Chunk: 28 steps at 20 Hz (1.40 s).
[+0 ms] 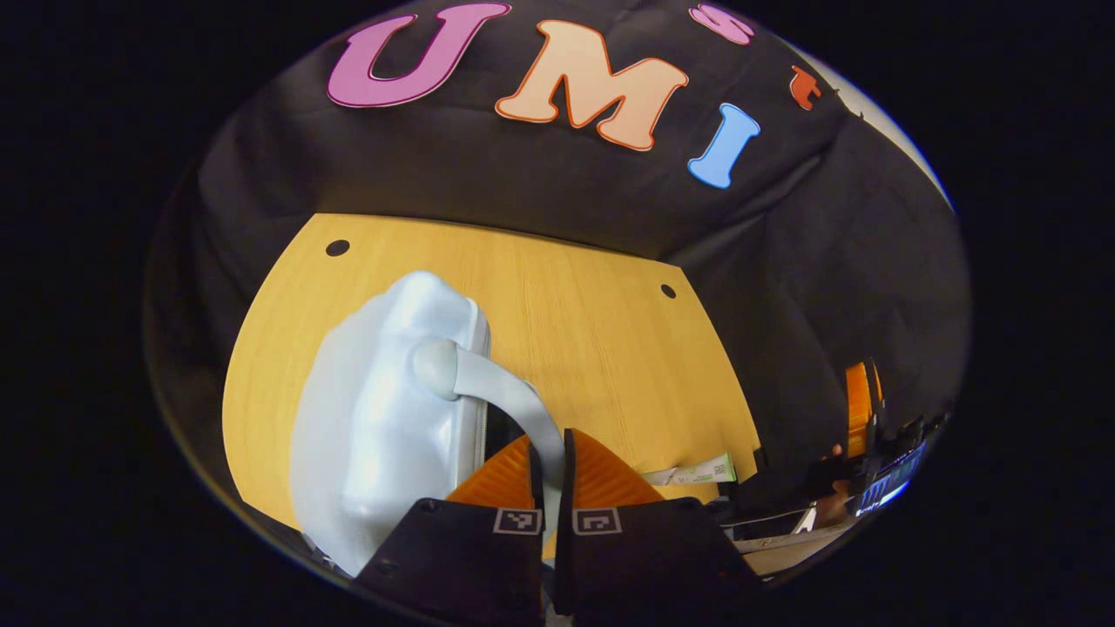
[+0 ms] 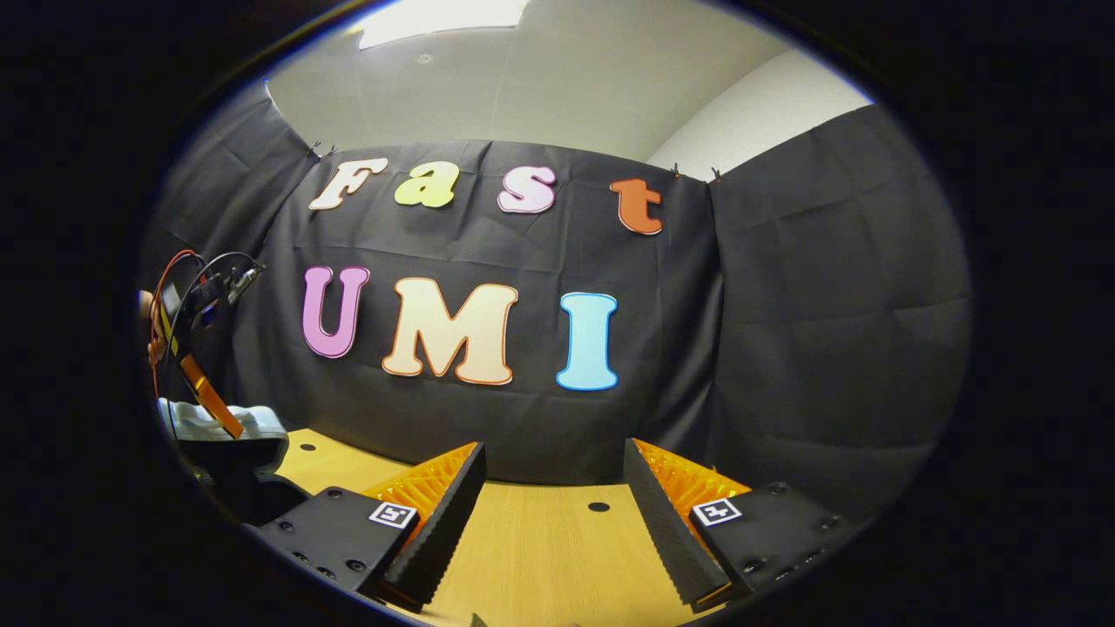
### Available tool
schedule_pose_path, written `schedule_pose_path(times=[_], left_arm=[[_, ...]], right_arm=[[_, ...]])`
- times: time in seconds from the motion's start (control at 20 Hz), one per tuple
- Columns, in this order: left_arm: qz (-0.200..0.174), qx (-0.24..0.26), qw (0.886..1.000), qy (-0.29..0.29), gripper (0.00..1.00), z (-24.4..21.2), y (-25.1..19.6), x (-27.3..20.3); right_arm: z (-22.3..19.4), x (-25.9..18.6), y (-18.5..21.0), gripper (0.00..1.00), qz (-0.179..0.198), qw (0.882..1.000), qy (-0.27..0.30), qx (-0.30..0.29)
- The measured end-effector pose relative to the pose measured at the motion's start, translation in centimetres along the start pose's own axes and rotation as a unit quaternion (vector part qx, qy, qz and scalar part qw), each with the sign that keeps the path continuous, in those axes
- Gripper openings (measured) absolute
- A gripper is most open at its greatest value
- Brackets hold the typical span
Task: First open the suitcase, pack the skin care products into it, and then close the suitcase.
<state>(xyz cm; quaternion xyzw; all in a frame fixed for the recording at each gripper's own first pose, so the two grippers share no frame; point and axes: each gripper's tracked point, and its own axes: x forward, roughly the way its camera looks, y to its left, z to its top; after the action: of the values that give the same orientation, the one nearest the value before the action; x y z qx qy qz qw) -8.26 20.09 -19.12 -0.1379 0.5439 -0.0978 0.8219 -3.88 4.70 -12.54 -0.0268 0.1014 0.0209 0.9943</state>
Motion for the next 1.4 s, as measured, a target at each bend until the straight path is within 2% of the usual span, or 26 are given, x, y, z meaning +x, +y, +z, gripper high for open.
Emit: schedule_pose_path(times=[0.2, 0.55, 0.8, 1.05, 1.2, 1.4], left_arm=[[-0.005, 0.019, 1.000, -0.009, 0.00, 1.8, 3.3, -3.1], [0.034, 0.055, 0.996, -0.066, 0.00, 4.2, 11.1, -7.3], [0.044, 0.039, 0.992, -0.113, 0.00, 5.2, 15.3, -8.7], [0.056, -0.015, 0.988, -0.144, 0.00, 5.8, 20.3, -9.6], [0.071, -0.030, 0.984, -0.159, 0.00, 5.6, 23.8, -10.2], [0.103, -0.080, 0.980, -0.147, 0.00, 4.1, 29.7, -10.2]], right_arm=[[1.0, -0.8, 2.4, 0.98, -0.017, 1.000, -0.013, -0.006], [2.9, -2.3, 5.3, 0.98, -0.041, 0.999, -0.030, -0.015], [4.2, -3.5, 6.5, 0.98, -0.049, 0.998, -0.040, -0.031], [4.4, -4.1, 7.1, 0.98, -0.054, 0.997, -0.038, -0.042], [4.4, -4.2, 7.6, 1.00, -0.055, 0.997, -0.033, -0.046], [3.7, -3.6, 9.4, 0.98, -0.042, 0.997, -0.020, -0.062]])
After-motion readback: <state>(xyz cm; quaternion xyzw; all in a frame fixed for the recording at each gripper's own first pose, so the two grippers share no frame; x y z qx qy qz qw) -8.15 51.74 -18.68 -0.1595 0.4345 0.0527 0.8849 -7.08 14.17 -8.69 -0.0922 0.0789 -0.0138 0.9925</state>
